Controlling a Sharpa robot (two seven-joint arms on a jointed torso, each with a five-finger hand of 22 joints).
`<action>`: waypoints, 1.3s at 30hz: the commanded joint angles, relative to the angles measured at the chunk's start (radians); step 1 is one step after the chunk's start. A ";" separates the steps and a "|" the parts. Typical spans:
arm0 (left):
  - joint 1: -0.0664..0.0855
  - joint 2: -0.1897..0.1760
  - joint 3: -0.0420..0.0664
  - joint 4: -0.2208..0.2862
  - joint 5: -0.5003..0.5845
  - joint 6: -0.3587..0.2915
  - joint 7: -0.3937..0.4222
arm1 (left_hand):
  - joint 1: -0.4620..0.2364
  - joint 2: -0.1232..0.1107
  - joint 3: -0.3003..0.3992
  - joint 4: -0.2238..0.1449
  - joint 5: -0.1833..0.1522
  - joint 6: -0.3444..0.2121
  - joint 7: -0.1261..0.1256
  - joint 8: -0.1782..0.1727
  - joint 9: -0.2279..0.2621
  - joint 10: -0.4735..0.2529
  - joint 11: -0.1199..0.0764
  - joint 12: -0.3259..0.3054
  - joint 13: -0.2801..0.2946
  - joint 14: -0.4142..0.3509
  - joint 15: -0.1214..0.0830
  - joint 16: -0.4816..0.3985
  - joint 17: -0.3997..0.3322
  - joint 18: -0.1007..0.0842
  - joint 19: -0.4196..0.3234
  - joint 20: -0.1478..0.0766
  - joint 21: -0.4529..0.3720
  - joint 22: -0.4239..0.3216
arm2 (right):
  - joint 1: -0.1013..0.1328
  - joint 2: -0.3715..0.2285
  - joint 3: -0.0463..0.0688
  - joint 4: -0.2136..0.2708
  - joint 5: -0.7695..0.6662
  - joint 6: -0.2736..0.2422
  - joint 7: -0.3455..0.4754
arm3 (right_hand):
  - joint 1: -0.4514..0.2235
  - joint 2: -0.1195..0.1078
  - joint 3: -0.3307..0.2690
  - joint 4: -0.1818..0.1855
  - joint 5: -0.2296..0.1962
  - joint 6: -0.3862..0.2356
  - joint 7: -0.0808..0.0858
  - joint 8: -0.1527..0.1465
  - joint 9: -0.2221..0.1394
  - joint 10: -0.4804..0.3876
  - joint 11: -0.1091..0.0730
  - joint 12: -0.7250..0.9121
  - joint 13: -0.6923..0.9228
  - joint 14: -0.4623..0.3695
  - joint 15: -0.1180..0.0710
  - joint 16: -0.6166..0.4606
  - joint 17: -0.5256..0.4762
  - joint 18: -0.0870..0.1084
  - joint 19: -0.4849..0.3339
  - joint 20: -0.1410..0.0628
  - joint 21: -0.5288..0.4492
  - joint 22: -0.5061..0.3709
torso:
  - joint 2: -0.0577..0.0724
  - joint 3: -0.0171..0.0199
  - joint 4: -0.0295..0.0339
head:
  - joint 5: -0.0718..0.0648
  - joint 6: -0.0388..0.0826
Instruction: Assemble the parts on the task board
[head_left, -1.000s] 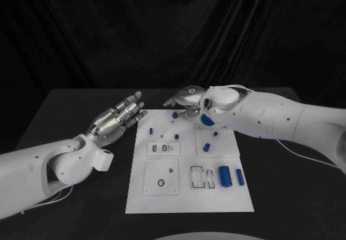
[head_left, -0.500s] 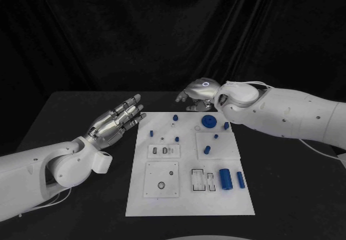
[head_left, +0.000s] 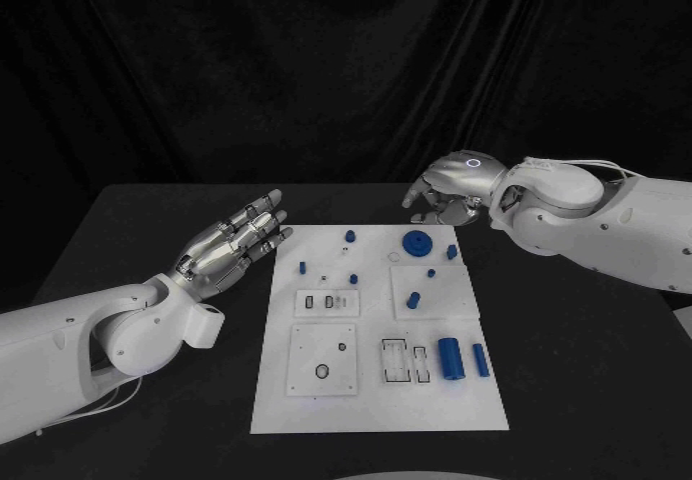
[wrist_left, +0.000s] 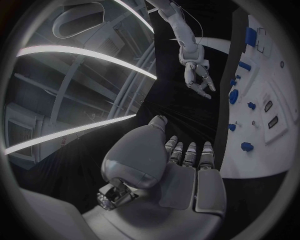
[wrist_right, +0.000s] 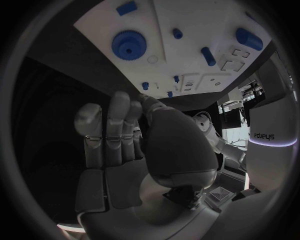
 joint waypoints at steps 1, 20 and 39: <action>0.002 0.002 0.001 -0.001 -0.005 0.007 0.007 | 0.005 0.007 0.005 -0.003 0.006 0.003 0.006 0.007 0.001 0.000 0.009 -0.007 -0.001 0.002 0.008 -0.004 -0.001 -0.008 0.000 0.008 -0.003 -0.001 | -0.014 -0.013 0.000 0.004 0.024 0.091 -0.094 | -0.041 0.002 -0.026 0.029 -0.017 -0.010 -0.001 0.003 0.015 0.147 0.000 0.216 0.312 0.059 -0.005 0.246 0.289 -0.020 0.023 -0.006 0.052 0.059 | 0.001 -0.0021 -0.0006 | -0.002 0.001; 0.001 0.009 0.001 -0.009 -0.005 0.019 0.002 | 0.006 0.008 0.012 -0.009 0.006 0.009 0.010 0.010 0.002 0.000 0.013 -0.007 -0.001 0.002 0.014 -0.004 -0.001 -0.011 -0.001 0.010 -0.003 -0.001 | -0.072 0.004 0.000 -0.046 0.030 0.090 -0.142 | -0.026 -0.001 -0.057 0.032 0.022 -0.108 -0.003 0.003 0.080 0.222 -0.003 0.275 0.424 0.116 -0.011 0.414 0.507 -0.078 0.169 -0.010 0.298 0.301 | 0.002 0.0010 0.0006 | -0.008 -0.005; 0.001 0.005 0.000 -0.010 -0.005 0.024 0.000 | 0.006 0.008 0.017 -0.014 0.006 0.012 0.013 0.012 0.003 0.000 0.016 -0.007 -0.001 0.002 0.017 -0.004 -0.001 -0.013 -0.001 0.011 -0.003 -0.001 | -0.096 0.044 0.000 -0.099 0.030 0.077 -0.152 | -0.019 0.010 -0.056 0.014 0.015 -0.137 0.012 0.000 0.087 0.222 0.007 0.275 0.424 0.116 -0.004 0.414 0.507 -0.073 0.156 -0.005 0.281 0.290 | 0.001 -0.0010 0.0023 | -0.012 -0.009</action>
